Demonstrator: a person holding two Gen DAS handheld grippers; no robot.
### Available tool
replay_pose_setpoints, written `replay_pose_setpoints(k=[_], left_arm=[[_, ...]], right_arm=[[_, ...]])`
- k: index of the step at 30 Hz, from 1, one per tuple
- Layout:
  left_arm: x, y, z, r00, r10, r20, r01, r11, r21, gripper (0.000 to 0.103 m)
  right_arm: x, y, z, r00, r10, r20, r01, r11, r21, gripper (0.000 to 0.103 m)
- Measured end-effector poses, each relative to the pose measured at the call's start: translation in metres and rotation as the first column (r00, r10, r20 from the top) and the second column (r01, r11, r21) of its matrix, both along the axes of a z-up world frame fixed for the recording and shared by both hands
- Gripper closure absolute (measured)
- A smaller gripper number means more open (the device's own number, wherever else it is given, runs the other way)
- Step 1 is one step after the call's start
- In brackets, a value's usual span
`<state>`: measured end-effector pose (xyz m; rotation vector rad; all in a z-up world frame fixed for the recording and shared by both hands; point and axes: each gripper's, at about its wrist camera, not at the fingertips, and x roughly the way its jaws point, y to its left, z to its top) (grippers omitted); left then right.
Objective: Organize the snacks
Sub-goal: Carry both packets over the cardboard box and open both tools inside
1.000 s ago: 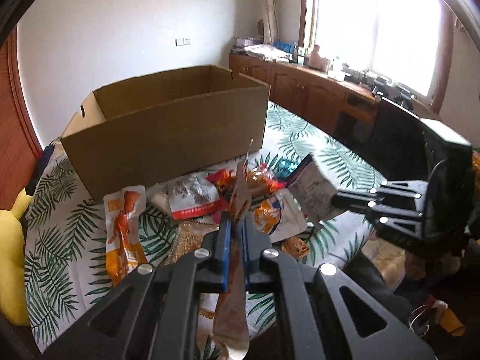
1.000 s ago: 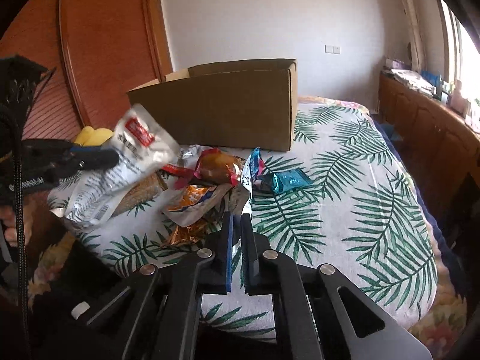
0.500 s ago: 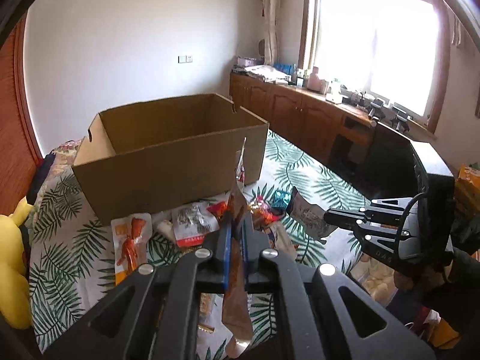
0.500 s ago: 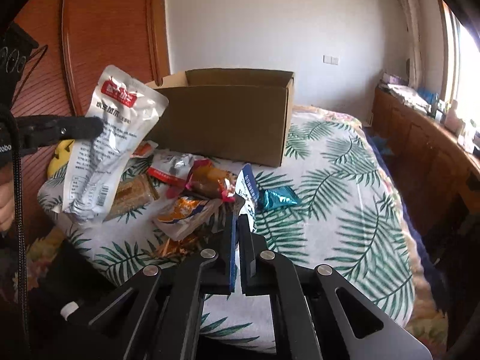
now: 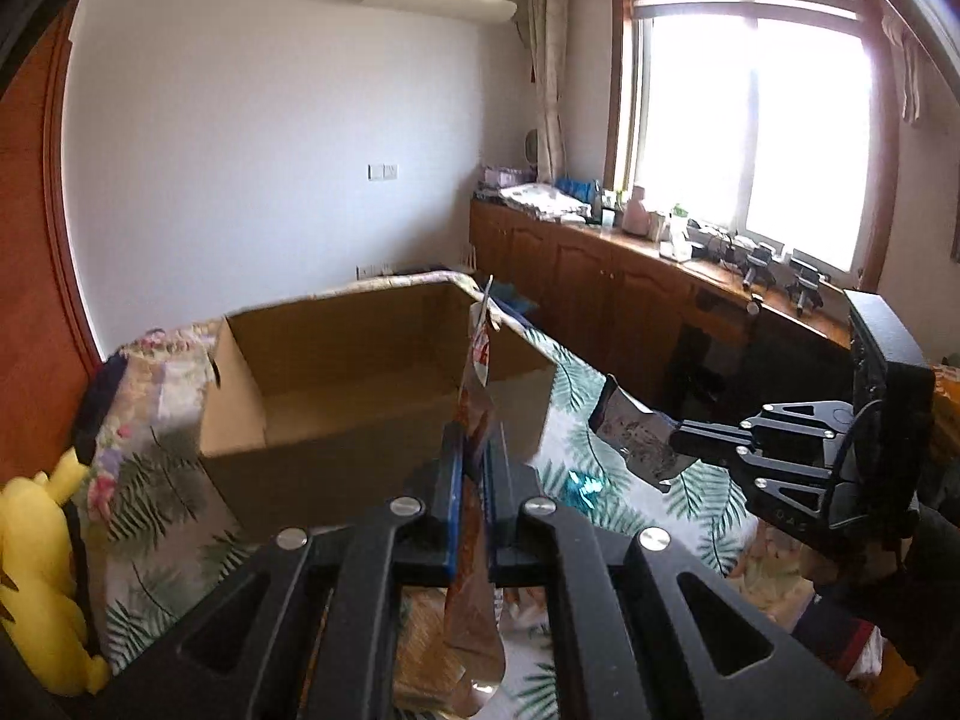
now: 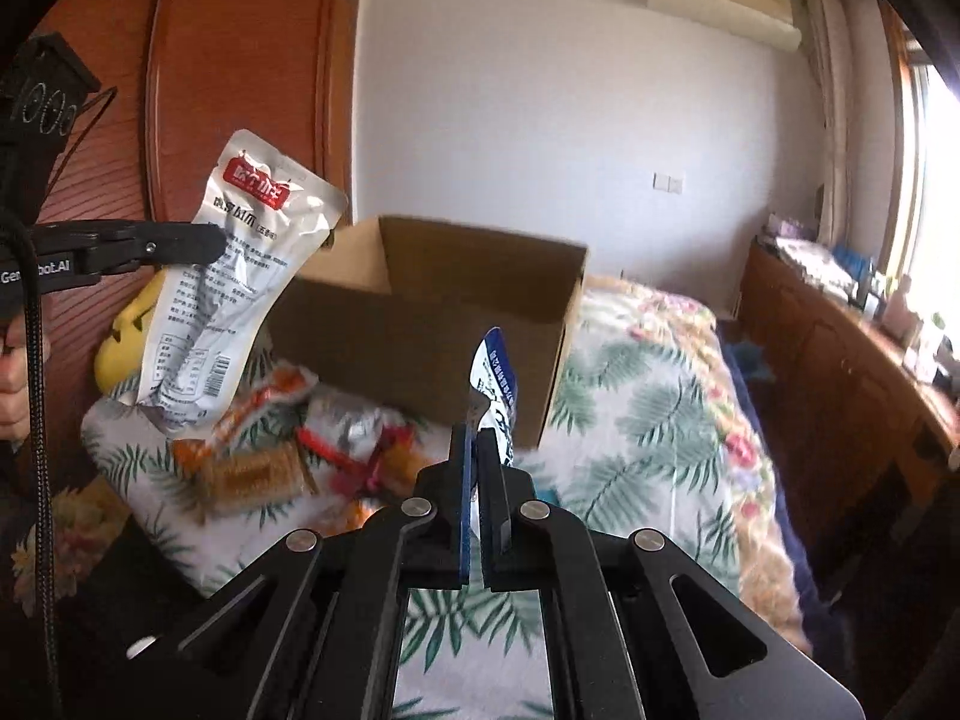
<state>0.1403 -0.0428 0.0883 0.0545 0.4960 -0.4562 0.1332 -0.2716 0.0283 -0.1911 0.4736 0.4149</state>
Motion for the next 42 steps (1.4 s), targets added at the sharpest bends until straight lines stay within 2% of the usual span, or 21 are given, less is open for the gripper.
replay_pose_setpoints(k=[7, 15, 20, 30, 42], left_arm=[[0.029, 0.015, 0.028, 0.998, 0.037, 0.041, -0.038, 0.999, 0.015, 0.102], [0.060, 0.017, 0.040, 0.998, 0.062, 0.034, -0.063, 0.997, 0.038, 0.102], [0.082, 0.016, 0.039, 0.997, 0.073, 0.022, -0.074, 0.996, 0.051, 0.102], [0.133, 0.015, 0.030, 0.991, 0.133, -0.032, -0.129, 0.986, 0.110, 0.102], [0.163, 0.019, 0.001, 0.980, 0.189, -0.064, -0.180, 0.975, 0.128, 0.101]], right_arm=[[0.017, 0.017, 0.038, 0.997, 0.022, 0.075, -0.021, 1.000, -0.014, 0.103], [0.043, 0.039, 0.053, 0.994, 0.040, 0.099, -0.036, 0.999, -0.041, 0.103], [0.066, 0.050, 0.050, 0.996, 0.042, 0.084, -0.038, 0.998, -0.048, 0.103], [0.109, 0.078, 0.030, 0.999, 0.027, 0.035, -0.022, 0.993, -0.118, 0.103], [0.139, 0.083, 0.026, 1.000, -0.005, -0.005, 0.004, 0.996, -0.085, 0.103]])
